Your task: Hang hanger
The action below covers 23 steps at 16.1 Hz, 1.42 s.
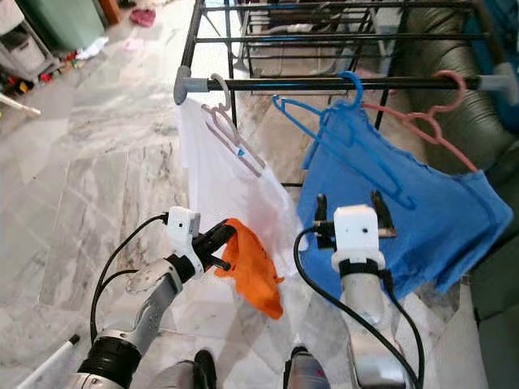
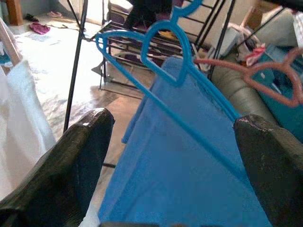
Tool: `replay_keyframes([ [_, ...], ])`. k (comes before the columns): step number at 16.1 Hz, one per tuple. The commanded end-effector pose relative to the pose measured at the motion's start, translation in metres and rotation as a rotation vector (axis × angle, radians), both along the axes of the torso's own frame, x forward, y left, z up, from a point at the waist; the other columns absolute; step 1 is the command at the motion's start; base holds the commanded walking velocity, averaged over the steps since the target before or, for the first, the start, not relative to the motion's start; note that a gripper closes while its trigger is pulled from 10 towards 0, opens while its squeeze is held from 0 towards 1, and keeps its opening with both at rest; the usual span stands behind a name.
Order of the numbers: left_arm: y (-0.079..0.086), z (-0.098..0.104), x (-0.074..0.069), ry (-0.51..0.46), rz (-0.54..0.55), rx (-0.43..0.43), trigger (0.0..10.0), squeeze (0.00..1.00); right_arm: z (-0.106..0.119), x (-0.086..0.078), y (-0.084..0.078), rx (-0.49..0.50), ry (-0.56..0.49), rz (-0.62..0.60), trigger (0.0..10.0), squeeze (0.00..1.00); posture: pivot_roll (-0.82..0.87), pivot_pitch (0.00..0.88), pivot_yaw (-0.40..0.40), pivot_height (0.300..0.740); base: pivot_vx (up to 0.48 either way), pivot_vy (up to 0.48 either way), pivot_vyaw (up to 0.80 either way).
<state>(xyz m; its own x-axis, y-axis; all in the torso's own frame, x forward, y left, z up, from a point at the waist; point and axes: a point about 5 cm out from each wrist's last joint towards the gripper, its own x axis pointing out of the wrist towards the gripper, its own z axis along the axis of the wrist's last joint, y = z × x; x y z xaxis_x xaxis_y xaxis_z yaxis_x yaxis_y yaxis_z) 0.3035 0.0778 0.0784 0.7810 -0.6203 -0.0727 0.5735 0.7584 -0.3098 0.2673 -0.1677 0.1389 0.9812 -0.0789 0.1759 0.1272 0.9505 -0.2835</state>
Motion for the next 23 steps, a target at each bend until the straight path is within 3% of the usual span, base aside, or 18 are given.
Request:
replay_keyframes([
  [1, 0.001, -0.002, -0.004, 0.003, -0.010, 0.000, 10.0, 0.00, -0.001, -0.003, 0.003, -0.013, 0.002, 0.014, 10.0, 0.00, -0.18, 0.211, 0.050, 0.740, 0.244, 0.000, 0.00],
  [6, 0.000, -0.006, -0.007, 0.014, -0.021, 0.008, 10.0, 0.00, -0.001, -0.002, 0.014, -0.048, 0.014, 0.080, 10.0, 0.00, -0.18, 0.204, 0.045, 0.740, 0.215, 0.000, 0.00],
  [23, -0.005, -0.007, -0.007, 0.019, -0.037, 0.012, 10.0, 0.00, -0.001, -0.001, 0.003, -0.088, 0.013, 0.021, 10.0, 0.00, -0.20, 0.202, 0.046, 0.740, 0.267, 0.000, 0.00],
])
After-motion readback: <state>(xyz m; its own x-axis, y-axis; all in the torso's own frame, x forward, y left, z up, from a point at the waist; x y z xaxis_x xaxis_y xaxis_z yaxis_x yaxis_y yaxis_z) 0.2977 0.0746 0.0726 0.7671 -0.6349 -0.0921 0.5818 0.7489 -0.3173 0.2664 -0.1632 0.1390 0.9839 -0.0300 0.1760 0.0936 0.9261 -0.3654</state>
